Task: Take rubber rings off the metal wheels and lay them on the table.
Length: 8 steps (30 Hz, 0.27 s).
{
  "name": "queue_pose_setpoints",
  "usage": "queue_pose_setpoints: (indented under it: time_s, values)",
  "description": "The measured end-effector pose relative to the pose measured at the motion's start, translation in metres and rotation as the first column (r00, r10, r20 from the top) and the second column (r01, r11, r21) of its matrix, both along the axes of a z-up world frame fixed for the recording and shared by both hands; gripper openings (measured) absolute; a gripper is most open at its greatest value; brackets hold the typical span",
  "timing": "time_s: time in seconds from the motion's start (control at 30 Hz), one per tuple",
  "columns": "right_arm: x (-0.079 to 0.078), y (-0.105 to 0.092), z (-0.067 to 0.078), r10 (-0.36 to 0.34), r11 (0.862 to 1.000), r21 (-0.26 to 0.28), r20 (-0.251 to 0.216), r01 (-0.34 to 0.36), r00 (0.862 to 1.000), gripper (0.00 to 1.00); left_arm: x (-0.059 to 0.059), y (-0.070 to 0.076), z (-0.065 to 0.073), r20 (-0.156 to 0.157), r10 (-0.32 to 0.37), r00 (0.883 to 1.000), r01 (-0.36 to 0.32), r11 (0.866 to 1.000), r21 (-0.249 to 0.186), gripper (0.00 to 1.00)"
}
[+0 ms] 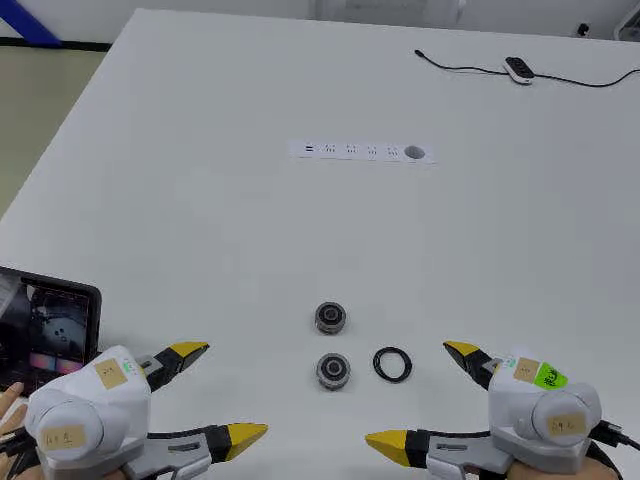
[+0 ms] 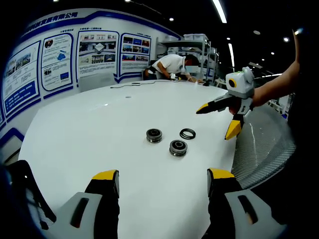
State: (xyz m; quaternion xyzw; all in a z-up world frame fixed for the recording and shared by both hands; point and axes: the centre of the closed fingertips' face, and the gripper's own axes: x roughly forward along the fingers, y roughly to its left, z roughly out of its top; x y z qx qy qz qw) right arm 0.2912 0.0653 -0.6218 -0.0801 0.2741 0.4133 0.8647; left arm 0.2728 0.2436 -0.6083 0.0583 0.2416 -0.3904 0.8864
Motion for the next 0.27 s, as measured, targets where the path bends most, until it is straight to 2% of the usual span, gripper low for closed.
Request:
queue_pose_setpoints:
  time_s: [0.27]
  values:
    - [-0.0013,0.0018,-0.0003,-0.002,1.0,0.005,-0.008,0.002,1.0,0.98,0.0021,0.0007,0.0014,0.002,-0.002,1.0,0.002,1.0,0.004,0.73]
